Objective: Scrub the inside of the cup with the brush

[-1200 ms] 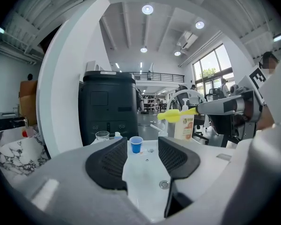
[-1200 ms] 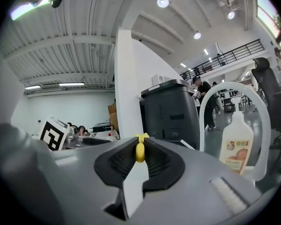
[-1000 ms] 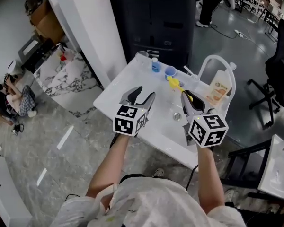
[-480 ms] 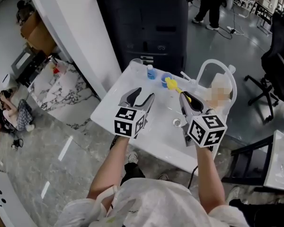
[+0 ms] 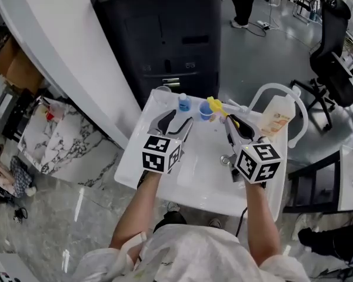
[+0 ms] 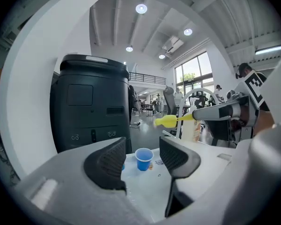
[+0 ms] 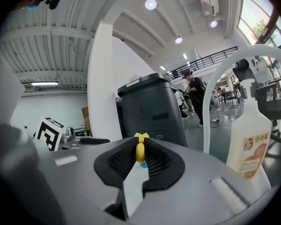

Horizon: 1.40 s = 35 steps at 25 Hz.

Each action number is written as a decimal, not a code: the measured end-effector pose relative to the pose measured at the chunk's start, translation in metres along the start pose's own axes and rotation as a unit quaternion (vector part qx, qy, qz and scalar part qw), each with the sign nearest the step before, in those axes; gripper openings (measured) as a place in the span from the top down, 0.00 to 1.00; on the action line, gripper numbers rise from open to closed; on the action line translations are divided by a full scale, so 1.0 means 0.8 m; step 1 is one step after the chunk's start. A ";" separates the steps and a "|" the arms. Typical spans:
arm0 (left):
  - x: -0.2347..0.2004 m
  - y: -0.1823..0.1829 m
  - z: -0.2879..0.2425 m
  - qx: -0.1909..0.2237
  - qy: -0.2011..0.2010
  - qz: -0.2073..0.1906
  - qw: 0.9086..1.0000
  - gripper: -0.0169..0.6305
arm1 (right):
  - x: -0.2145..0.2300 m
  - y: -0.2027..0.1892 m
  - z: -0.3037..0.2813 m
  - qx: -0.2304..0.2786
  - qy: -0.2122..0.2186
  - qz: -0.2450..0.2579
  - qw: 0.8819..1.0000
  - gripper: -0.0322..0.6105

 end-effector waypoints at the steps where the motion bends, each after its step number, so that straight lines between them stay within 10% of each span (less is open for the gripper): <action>1: -0.009 0.004 -0.006 -0.002 -0.010 -0.002 1.000 0.62 | -0.002 0.002 -0.007 -0.001 -0.011 -0.001 1.000 0.89; 17: -0.055 0.033 -0.059 -0.032 -0.140 -0.023 0.989 0.61 | -0.032 0.037 -0.034 -0.008 -0.128 0.015 0.992 0.89; 35: -0.030 0.009 -0.120 -0.057 -0.159 -0.035 0.985 0.58 | 0.012 0.036 -0.045 -0.008 -0.110 0.024 0.994 0.89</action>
Point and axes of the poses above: the fingertips, and each gripper's own axes: z backward along the fingers, x to its right, y out of its top, the point moved 10 cm from there along z, backward along the fingers, and after that the axes turned 15 degrees about z, right-handed, at the moved point
